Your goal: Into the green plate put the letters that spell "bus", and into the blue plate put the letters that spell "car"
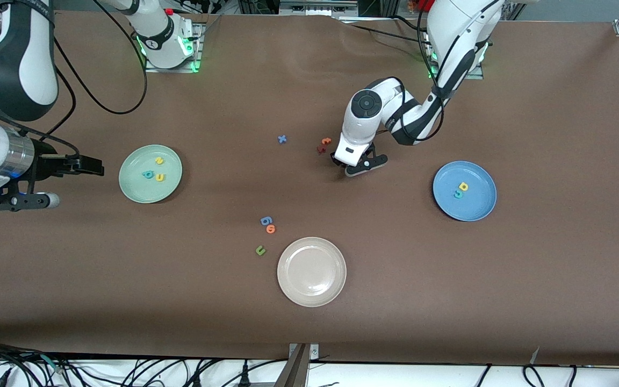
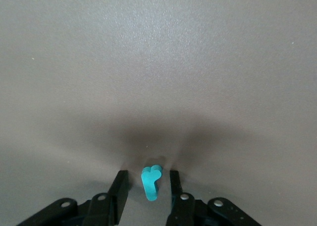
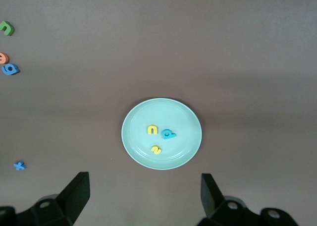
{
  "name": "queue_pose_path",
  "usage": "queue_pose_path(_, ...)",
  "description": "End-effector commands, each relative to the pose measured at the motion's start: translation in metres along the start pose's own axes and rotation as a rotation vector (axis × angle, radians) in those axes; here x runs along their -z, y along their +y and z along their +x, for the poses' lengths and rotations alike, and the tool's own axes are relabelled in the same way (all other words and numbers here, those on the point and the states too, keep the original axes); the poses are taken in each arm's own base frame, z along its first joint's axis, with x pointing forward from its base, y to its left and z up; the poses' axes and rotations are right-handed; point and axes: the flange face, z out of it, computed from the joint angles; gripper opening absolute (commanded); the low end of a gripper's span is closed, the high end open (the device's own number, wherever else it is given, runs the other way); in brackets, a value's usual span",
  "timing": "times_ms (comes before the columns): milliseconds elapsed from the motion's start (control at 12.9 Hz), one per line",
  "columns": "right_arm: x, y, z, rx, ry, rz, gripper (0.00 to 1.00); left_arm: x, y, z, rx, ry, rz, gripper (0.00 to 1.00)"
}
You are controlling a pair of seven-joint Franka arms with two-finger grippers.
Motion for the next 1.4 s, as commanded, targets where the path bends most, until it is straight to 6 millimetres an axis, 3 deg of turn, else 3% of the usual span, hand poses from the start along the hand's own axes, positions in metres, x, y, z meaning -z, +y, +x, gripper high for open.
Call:
queue_pose_path(0, 0.011, 0.011, 0.001, 0.023, 0.007, 0.005, 0.99, -0.001, 0.005, 0.000, -0.010, 0.024, -0.001, 0.38)
queue_pose_path(310, 0.026, 0.011, -0.009, 0.004, 0.028, -0.030, 0.99, -0.002, 0.005, 0.001, -0.015, 0.023, 0.000, 0.32)
queue_pose_path(620, 0.018, 0.005, -0.027, 0.027, 0.066, -0.069, 0.98, -0.002, 0.005, 0.001, -0.017, 0.023, 0.000, 0.28)
queue_pose_path(1318, 0.018, -0.001, -0.016, 0.044, 0.077, -0.068, 0.99, -0.002, 0.005, 0.001, -0.023, 0.026, 0.001, 0.15)
